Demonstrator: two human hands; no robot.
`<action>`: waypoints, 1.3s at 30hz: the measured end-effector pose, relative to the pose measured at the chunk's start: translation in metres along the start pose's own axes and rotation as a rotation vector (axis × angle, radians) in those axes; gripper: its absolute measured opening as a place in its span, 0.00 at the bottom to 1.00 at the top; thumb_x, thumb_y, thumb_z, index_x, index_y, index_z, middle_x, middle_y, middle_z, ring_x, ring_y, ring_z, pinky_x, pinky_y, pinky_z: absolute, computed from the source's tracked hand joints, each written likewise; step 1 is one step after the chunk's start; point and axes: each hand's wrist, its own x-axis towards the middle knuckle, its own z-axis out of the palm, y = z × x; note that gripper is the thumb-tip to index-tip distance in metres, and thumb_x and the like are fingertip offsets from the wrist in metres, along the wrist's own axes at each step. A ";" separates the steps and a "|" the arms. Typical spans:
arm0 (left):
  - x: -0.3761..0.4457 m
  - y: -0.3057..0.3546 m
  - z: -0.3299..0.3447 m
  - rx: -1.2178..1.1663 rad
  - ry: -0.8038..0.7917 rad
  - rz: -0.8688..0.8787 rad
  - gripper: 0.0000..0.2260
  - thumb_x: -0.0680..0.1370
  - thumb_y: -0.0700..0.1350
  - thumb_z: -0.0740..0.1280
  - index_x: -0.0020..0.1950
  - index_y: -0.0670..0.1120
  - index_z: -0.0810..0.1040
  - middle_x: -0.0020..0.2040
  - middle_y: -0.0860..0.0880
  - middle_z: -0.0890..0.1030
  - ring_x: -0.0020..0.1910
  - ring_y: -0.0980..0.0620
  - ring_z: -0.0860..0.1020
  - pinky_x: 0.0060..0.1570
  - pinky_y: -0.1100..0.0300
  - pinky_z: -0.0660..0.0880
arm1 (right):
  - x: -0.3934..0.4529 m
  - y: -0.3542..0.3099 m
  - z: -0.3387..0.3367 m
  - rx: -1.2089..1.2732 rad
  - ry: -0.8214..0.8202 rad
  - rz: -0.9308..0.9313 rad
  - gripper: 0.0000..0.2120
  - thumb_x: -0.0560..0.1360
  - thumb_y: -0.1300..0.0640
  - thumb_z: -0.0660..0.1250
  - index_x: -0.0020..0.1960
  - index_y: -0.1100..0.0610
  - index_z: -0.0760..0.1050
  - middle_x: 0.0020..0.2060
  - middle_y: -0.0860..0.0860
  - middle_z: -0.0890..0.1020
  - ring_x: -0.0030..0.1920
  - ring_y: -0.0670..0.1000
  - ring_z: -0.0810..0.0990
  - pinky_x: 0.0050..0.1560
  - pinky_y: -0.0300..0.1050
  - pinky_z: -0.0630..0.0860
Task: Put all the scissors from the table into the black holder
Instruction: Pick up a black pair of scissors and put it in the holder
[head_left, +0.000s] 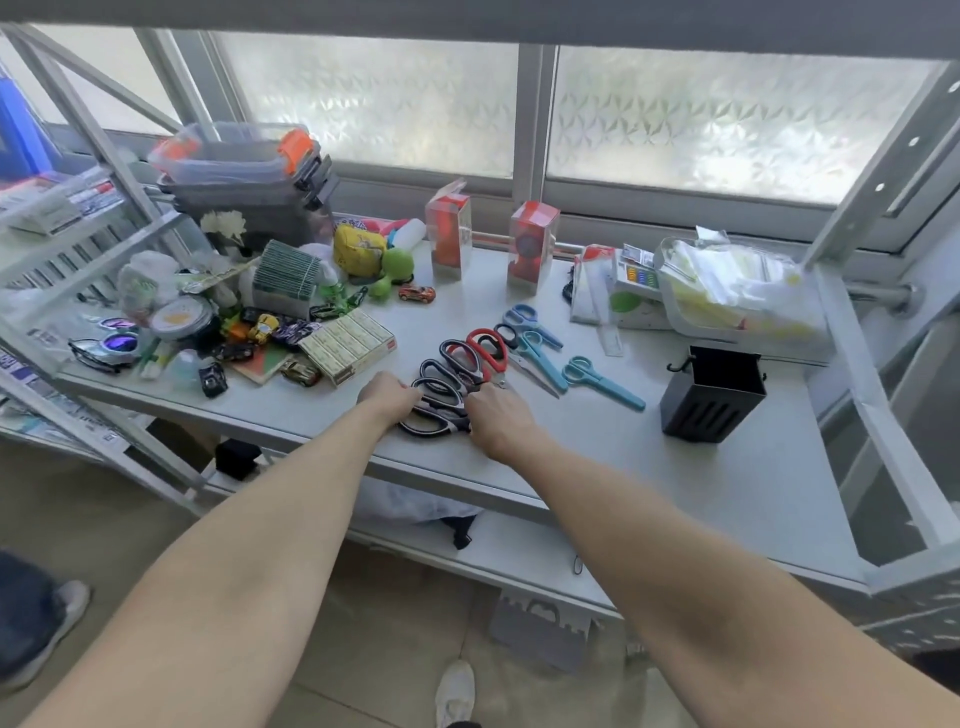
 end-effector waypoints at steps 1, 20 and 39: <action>0.002 -0.001 0.000 -0.063 -0.016 -0.006 0.18 0.75 0.46 0.68 0.28 0.48 0.65 0.29 0.47 0.65 0.35 0.46 0.65 0.35 0.58 0.61 | 0.000 0.001 0.000 -0.001 -0.003 -0.004 0.13 0.75 0.69 0.60 0.56 0.64 0.79 0.55 0.62 0.80 0.57 0.61 0.80 0.55 0.51 0.79; -0.048 0.107 -0.035 -0.952 -0.526 0.339 0.12 0.75 0.53 0.69 0.45 0.44 0.77 0.36 0.47 0.82 0.28 0.55 0.78 0.28 0.66 0.76 | -0.047 0.073 -0.047 0.306 0.536 0.129 0.07 0.73 0.62 0.65 0.49 0.63 0.70 0.44 0.59 0.75 0.38 0.62 0.77 0.35 0.47 0.65; -0.112 0.198 0.126 -0.203 -0.626 0.585 0.39 0.74 0.39 0.72 0.79 0.52 0.56 0.78 0.46 0.58 0.65 0.39 0.74 0.55 0.51 0.79 | -0.117 0.180 -0.086 0.422 0.854 0.434 0.06 0.76 0.63 0.65 0.52 0.64 0.75 0.45 0.61 0.79 0.43 0.60 0.79 0.40 0.45 0.72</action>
